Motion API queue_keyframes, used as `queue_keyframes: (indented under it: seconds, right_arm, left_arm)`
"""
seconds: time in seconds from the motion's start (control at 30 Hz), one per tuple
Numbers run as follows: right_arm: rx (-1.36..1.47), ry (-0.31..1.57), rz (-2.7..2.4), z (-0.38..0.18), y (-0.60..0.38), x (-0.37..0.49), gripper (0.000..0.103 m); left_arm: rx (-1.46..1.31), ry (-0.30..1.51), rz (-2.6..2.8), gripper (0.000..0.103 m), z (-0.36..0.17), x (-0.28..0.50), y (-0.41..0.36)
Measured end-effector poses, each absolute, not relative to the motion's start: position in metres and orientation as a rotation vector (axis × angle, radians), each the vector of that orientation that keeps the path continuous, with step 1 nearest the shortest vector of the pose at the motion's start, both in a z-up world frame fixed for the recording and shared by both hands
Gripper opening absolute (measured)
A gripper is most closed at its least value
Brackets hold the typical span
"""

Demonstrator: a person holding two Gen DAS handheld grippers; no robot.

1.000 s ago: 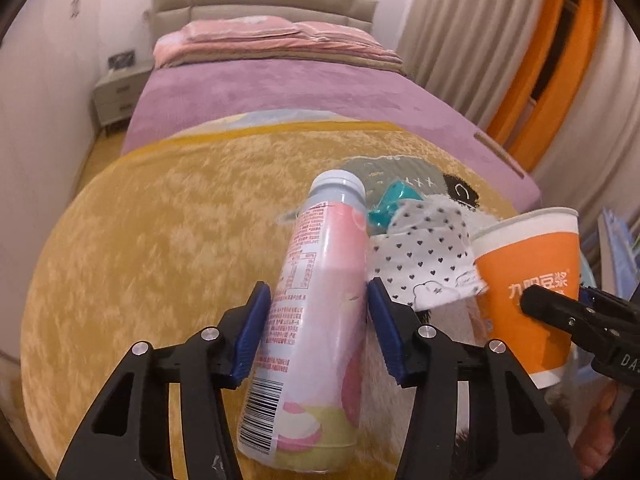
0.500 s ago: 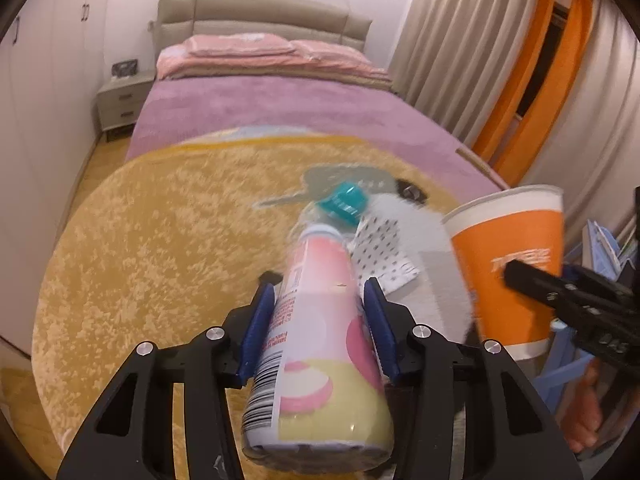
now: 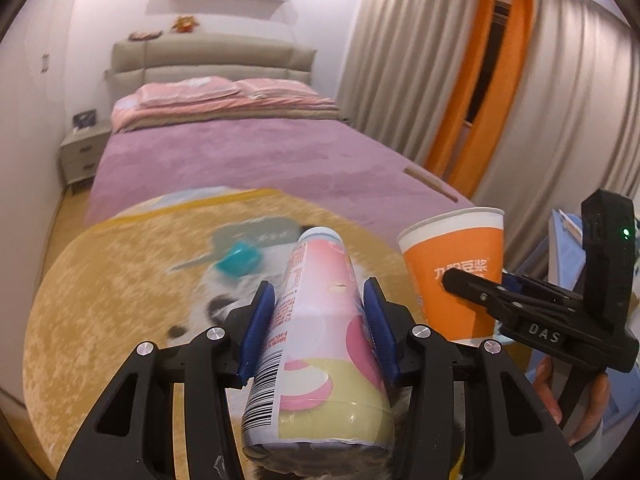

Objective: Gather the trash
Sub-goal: 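Carry the pink bottle and orange cup over the basket and open both tools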

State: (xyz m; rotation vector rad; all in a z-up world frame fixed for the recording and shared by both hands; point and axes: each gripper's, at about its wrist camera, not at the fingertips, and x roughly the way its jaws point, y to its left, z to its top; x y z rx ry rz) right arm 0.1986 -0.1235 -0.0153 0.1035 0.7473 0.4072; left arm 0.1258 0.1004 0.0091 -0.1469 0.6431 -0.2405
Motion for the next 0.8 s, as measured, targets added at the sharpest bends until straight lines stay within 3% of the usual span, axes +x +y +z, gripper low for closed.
queue_keyframes:
  seconds: [0.57,0.8]
  right_arm:
    - [0.287,0.732,0.129,-0.016,-0.273,0.224,0.045]
    - [0.393,0.791,0.038,-0.049,-0.324,0.254,0.045]
  left_arm:
    - [-0.041,0.652,-0.409,0.045,0.01,0.189,-0.051]
    - [0.005,0.659,-0.441,0.045,-0.005,0.213,-0.099]
